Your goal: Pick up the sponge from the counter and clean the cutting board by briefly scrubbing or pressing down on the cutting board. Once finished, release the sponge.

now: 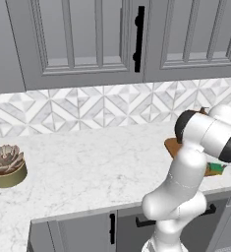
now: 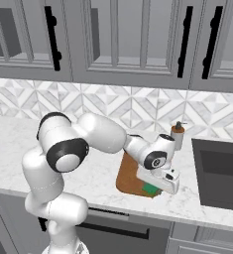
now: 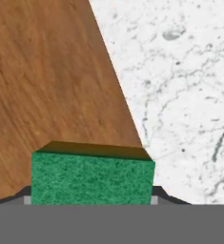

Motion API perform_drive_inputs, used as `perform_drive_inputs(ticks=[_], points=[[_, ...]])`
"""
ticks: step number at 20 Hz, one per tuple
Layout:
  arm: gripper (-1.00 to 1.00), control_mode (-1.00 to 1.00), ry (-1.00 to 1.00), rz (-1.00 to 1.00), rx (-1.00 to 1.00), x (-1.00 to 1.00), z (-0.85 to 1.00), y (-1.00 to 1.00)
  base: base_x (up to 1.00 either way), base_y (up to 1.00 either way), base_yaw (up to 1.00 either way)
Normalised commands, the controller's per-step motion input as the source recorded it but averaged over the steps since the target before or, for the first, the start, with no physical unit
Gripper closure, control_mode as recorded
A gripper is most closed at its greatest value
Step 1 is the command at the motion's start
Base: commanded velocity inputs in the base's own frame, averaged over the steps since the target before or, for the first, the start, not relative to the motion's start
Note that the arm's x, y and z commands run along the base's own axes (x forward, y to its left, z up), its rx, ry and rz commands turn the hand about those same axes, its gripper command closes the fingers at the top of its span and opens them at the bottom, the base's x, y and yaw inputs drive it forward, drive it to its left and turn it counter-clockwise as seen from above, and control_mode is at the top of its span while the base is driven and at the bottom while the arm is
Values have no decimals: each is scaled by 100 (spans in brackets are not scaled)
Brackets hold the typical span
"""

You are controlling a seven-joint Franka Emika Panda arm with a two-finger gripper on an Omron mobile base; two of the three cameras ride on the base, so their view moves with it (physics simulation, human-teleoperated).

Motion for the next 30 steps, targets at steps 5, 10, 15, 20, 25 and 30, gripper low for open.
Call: perform_drive_inputs(ticks=[5,10,15,20,25,30], points=[[100,-100,0,0,-4,6,-35,-17,0,0,0],[100,-100,0,-3,0,40,8,0,0,0,0],[100,-100,3,-2,0,46,-24,17,0,0,0],[100,-100,5,-1,-1,42,-39,33,0,0,0],[100,-100,0,-8,0,47,0,85,0,0,0],[100,-100,7,0,0,31,-9,51,0,0,0]])
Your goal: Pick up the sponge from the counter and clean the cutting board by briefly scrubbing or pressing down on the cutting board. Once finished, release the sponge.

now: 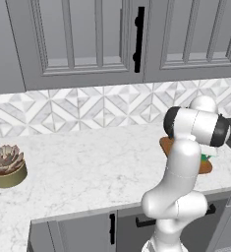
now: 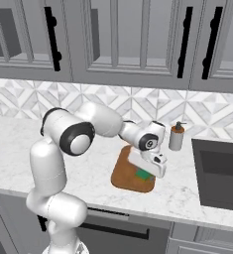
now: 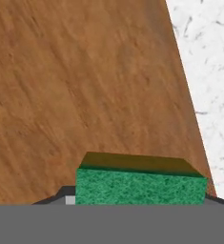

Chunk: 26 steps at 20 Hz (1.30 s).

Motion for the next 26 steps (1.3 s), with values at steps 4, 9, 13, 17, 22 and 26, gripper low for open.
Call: perform_drive_inputs(ticks=[4,9,13,17,22,26], points=[[100,-100,7,0,0,32,-25,44,0,0,0],[100,-100,1,0,0,9,0,76,0,0,0],[100,-100,1,0,-4,13,-6,90,0,0,0],[100,-100,4,0,-5,10,-22,72,0,0,0],[100,-100,2,0,-2,24,-20,32,0,0,0],[100,-100,0,-5,2,71,18,0,0,0,0]])
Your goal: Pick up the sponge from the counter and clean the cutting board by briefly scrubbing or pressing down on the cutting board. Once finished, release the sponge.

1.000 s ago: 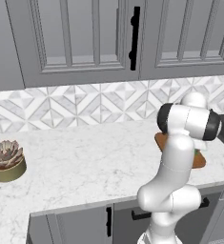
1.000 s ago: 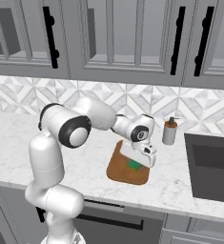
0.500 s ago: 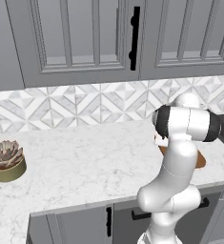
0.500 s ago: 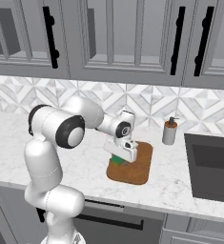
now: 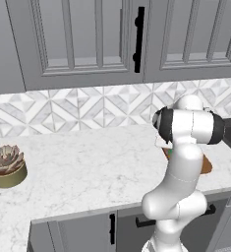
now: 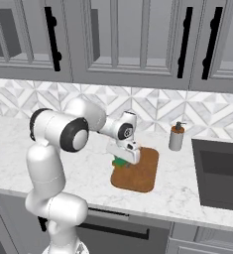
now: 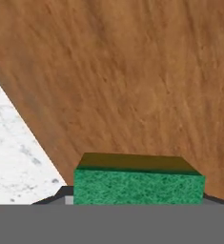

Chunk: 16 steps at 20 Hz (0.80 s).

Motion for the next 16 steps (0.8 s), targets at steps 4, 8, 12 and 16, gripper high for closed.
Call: perform_drive_inputs(ticks=[4,8,12,16], points=[[100,-100,0,-6,1,61,8,0,0,0,0],[100,-100,4,0,-3,5,-67,-19,0,0,0],[100,-100,-4,-1,0,31,-13,-3,0,0,0],[100,-100,-9,-4,0,70,13,0,0,0,0]])
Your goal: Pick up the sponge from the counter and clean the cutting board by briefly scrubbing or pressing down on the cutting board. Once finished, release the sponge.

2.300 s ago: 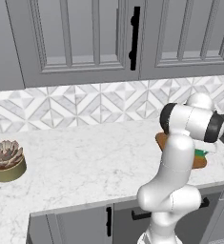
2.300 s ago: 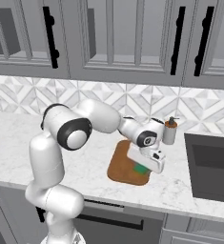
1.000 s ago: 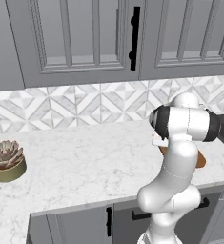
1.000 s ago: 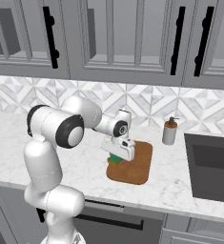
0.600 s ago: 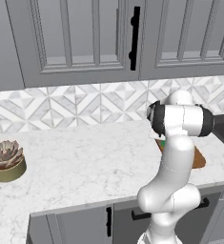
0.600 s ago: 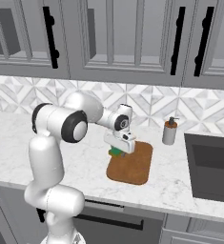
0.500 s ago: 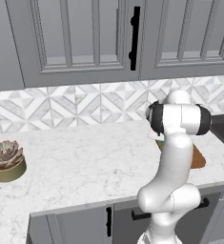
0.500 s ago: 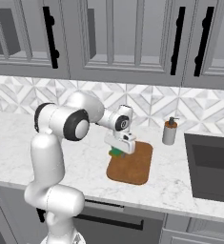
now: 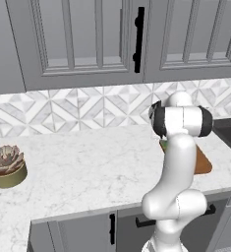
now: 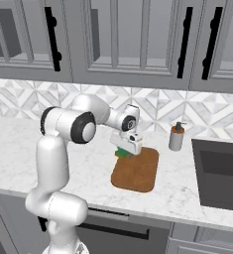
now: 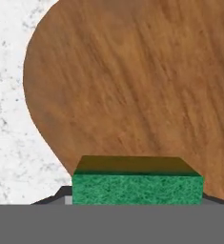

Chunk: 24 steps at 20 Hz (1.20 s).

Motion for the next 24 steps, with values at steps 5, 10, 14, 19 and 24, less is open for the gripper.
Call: perform_drive_inputs(ticks=[5,10,14,19,24], points=[[100,-100,0,-1,-3,15,-39,-19,0,0,0],[100,-100,1,0,-4,-21,-60,-62,0,0,0],[100,-100,0,0,0,-3,-4,-75,0,0,0],[100,-100,0,-4,4,26,22,-54,0,0,0],[100,-100,0,-4,5,15,14,-50,0,0,0]])
